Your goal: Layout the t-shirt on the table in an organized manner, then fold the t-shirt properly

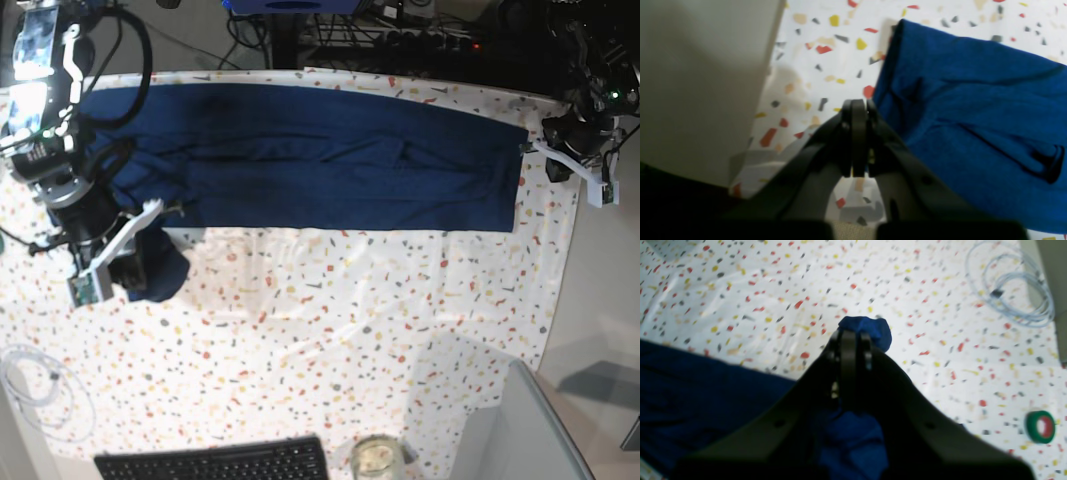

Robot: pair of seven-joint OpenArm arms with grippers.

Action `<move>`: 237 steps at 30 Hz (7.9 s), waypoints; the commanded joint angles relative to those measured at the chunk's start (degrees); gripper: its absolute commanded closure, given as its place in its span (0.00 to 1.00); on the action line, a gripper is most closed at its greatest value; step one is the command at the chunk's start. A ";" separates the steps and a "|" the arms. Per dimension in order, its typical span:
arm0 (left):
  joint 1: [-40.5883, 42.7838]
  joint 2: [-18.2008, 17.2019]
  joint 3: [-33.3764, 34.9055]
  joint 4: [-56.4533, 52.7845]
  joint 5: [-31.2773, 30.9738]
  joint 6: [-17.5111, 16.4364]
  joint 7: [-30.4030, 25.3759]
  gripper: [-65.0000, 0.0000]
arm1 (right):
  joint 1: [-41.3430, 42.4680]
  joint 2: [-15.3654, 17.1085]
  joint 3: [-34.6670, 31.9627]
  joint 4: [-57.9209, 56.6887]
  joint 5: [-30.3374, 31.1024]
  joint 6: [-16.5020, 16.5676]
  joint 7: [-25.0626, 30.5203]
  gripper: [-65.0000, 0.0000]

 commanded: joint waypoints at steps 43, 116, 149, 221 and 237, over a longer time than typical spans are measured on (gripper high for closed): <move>5.42 -3.82 -9.68 1.45 -0.37 -0.25 -1.35 1.00 | 4.53 -2.55 -28.76 -13.36 15.17 8.17 -3.19 1.00; 15.53 0.40 -15.65 -3.29 -0.89 -0.34 -12.43 1.00 | 27.21 -13.01 -55.22 -45.97 9.90 -9.32 -2.75 0.99; 13.07 0.58 -15.57 -3.03 -0.89 -0.34 -12.43 1.00 | 27.30 -9.41 -59.09 -32.43 18.25 -9.41 4.28 0.36; 10.17 0.05 -10.29 -3.56 -0.37 -0.34 -12.25 1.00 | 9.01 5.01 -5.90 -35.60 17.98 -9.15 -1.96 0.99; 10.88 1.55 -10.47 9.72 -13.38 -7.28 -3.64 1.00 | 4.26 5.01 -2.83 -22.76 18.07 -9.15 -1.87 0.99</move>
